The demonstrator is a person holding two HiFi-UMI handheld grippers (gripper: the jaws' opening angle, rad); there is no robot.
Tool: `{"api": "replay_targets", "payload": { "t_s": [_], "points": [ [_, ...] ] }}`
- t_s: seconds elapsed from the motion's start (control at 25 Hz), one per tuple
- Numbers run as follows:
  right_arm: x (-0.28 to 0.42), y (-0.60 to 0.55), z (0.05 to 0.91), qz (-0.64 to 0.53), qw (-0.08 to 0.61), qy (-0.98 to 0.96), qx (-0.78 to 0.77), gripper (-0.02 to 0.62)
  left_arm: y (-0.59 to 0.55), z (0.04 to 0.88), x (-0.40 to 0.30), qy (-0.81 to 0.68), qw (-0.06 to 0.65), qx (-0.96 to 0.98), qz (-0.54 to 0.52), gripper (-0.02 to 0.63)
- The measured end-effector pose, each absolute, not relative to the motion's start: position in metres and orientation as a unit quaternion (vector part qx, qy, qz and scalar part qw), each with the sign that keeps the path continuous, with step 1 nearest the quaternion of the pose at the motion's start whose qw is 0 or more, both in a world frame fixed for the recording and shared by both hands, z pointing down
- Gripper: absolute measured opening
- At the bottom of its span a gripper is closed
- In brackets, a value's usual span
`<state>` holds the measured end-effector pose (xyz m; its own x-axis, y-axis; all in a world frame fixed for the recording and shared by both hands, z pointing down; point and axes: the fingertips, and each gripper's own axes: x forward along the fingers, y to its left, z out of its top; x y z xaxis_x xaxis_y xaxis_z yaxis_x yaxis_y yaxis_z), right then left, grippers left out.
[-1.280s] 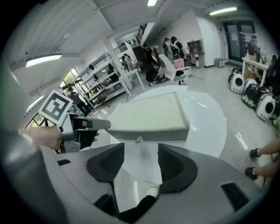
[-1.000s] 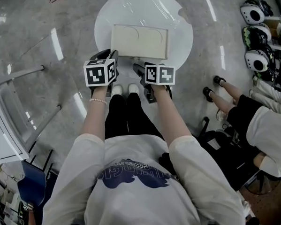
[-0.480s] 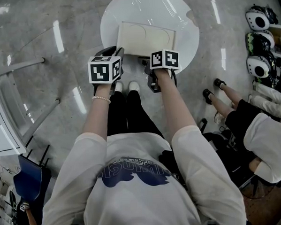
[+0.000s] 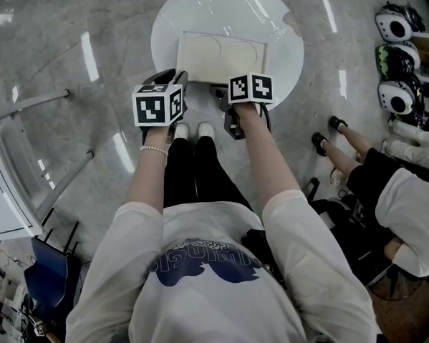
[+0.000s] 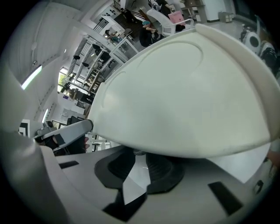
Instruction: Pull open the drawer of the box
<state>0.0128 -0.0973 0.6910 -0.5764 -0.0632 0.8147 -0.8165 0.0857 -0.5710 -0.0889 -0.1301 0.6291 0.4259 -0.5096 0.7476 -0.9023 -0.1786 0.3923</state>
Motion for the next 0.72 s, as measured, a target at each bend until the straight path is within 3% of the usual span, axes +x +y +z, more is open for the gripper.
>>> {"api": "replay_targets", "payload": {
  "t_s": [0.72],
  "points": [
    [0.015,-0.070,0.689,0.588,0.316,-0.674,0.317,0.067,-0.129,0.630,-0.087,-0.492,0.420,0.725,0.237,0.114]
  ]
}}
